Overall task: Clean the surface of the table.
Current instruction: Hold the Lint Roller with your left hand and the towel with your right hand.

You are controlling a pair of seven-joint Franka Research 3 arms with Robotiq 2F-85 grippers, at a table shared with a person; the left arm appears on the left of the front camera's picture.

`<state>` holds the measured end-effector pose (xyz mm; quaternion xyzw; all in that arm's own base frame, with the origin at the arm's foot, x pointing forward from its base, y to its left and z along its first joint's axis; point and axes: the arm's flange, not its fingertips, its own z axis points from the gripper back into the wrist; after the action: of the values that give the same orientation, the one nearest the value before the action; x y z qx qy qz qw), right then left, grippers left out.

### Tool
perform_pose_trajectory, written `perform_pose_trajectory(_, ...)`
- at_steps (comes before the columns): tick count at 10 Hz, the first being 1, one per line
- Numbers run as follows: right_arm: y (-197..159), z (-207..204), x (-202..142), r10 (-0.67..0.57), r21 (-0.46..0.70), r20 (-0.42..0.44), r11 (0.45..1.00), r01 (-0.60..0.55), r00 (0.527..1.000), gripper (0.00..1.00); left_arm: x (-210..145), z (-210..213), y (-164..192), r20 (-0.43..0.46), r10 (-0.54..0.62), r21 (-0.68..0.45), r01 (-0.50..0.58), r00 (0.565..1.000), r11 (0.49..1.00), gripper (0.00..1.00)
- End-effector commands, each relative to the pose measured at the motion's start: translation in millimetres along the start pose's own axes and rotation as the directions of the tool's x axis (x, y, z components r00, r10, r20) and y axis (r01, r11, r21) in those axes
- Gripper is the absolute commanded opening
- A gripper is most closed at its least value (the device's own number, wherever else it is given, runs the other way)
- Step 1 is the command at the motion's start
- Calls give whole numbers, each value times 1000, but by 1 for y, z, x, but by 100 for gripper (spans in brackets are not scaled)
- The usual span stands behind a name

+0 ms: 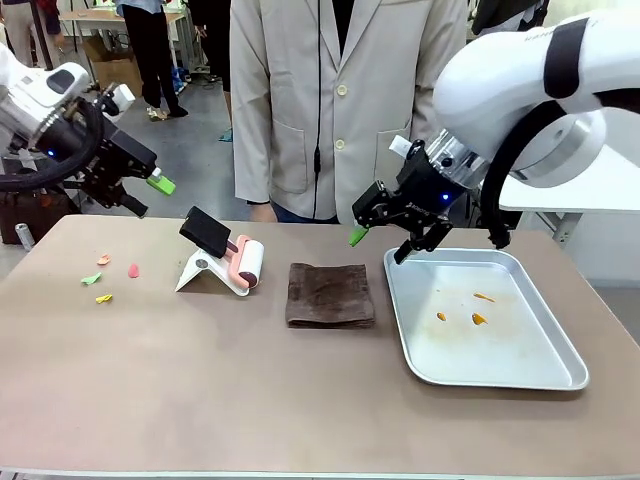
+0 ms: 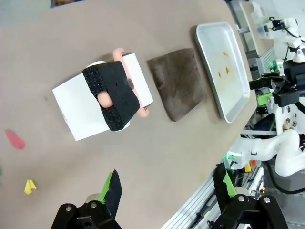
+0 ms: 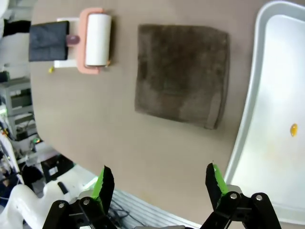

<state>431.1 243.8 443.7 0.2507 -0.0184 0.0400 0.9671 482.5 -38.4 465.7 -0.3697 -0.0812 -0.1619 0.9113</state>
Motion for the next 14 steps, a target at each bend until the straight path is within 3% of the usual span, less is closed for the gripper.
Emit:
perform_pose_trajectory(1, -2, 18, 2, -8, -12, 21, 1000, 8, 1000, 100, -3, -4, -7, 10, 28, 10, -28, 1000, 1000, 100)
perform_pose_trajectory(2, 0, 0, 0, 0, 0, 0, 1000, 0, 1000, 100, -8, -8, -28, 0, -5, 29, 5, 1000, 1000, 100)
perform_pose_trajectory(3, 0, 0, 0, 0, 0, 0, 1000, 0, 1000, 100, 0, -3, -1, -4, 6, 1, -6, 1000, 1000, 100)
perform_pose_trajectory(7, -3, -7, 9, -30, -11, 22, 999, 30, 999, 100, -1, -13, -8, 9, 9, -15, -9, 1000, 1000, 100)
perform_pose_trajectory(14, 13, -74, 54, -9, -19, -14, 1000, 9, 1000, 100, 29, -58, 15, 31, 189, 28, -190, 981, 981, 100)
